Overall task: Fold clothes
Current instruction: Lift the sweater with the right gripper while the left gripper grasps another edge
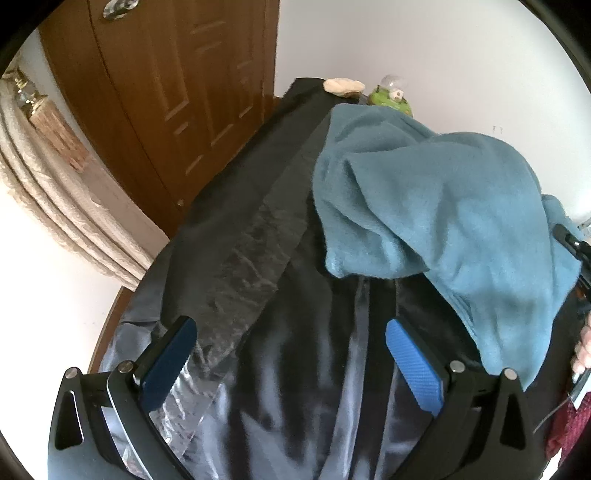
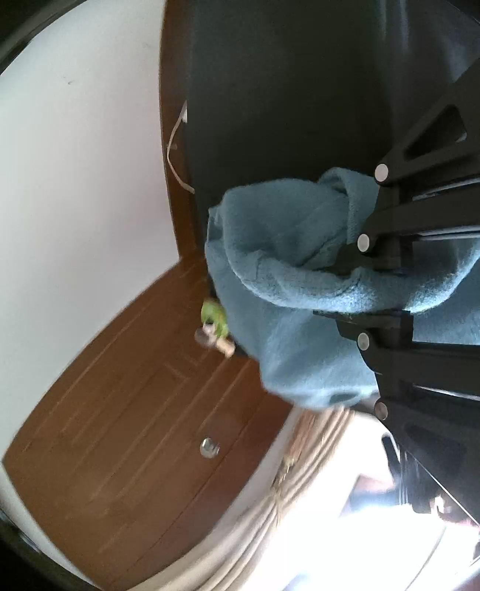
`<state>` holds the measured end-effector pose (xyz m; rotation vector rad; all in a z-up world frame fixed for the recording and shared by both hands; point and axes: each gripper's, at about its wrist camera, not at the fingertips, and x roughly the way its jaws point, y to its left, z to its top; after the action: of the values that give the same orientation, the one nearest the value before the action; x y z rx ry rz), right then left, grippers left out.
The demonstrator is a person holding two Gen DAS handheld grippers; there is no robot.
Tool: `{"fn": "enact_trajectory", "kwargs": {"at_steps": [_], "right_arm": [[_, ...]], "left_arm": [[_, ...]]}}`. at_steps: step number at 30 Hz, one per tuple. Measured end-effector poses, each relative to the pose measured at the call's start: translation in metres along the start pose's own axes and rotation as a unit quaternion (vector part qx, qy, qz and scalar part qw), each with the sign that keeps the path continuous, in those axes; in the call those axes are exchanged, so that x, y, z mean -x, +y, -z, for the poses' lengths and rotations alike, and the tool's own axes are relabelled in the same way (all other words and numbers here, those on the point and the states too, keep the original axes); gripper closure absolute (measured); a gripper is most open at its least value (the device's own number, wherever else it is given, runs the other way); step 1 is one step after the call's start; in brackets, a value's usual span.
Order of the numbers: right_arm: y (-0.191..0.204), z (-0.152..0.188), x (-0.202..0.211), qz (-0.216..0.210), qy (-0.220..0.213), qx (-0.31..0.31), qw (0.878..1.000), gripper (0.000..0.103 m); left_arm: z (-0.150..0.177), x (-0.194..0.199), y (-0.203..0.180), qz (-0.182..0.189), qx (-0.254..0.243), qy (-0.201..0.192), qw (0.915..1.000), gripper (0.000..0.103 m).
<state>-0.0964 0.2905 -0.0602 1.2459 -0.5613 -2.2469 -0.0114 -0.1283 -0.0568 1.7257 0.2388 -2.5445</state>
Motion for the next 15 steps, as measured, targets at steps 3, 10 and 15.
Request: {"fn": "enact_trajectory", "kwargs": {"at_steps": [3, 10, 15], "right_arm": [[-0.008, -0.001, -0.003, 0.033, 0.007, -0.016, 0.999, 0.090], [0.010, 0.029, 0.016, -0.139, 0.026, -0.021, 0.990, 0.090], [0.043, 0.095, 0.043, -0.187, 0.096, 0.034, 0.977, 0.090]], "left_arm": [[0.002, 0.002, -0.003, -0.004, -0.008, 0.000, 1.0000, 0.000], [0.006, 0.026, 0.011, -0.015, 0.006, -0.018, 0.9997, 0.000], [0.005, 0.051, 0.023, -0.025, 0.021, -0.039, 0.9987, 0.000]]}}
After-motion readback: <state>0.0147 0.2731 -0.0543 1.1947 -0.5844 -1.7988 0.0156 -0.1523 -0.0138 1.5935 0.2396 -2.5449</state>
